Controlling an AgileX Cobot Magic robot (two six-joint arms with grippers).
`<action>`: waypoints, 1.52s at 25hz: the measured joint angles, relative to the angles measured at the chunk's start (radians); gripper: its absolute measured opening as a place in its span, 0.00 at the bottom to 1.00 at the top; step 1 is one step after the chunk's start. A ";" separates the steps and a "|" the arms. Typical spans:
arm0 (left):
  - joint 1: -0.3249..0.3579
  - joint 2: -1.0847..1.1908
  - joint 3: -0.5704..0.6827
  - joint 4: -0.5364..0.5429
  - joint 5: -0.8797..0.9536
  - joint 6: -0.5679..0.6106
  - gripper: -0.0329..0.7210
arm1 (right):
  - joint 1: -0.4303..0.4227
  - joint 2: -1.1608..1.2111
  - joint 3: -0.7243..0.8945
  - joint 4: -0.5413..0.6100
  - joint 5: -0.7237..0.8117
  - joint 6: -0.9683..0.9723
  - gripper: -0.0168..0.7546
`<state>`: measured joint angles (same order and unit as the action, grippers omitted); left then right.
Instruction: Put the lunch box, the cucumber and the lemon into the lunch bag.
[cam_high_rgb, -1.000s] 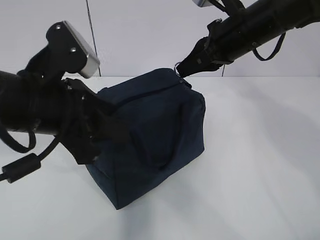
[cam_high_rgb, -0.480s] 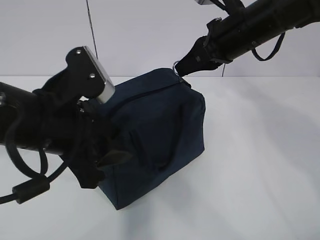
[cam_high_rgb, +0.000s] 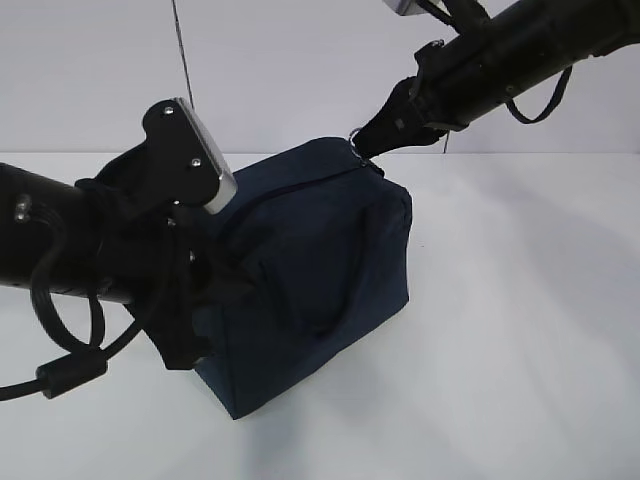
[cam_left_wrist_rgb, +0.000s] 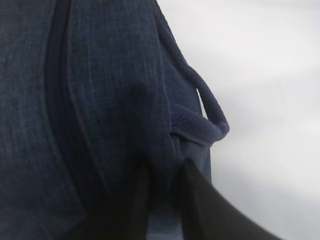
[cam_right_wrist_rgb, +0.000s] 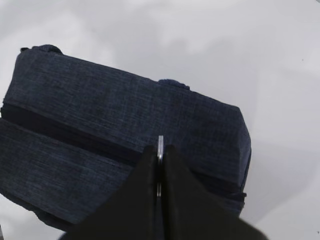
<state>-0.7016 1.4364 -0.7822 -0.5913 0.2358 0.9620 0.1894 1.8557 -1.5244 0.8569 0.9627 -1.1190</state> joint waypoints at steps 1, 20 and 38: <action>0.000 0.000 0.000 0.012 0.000 0.000 0.23 | 0.000 0.000 0.000 -0.007 0.000 0.002 0.03; 0.065 0.000 0.000 0.047 -0.016 -0.004 0.04 | 0.000 0.000 0.000 -0.032 0.002 0.033 0.03; 0.091 0.000 -0.002 0.054 0.015 -0.006 0.04 | 0.000 0.000 0.000 -0.032 0.002 0.038 0.03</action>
<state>-0.6110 1.4364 -0.7844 -0.5372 0.2503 0.9561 0.1894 1.8557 -1.5244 0.8245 0.9647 -1.0813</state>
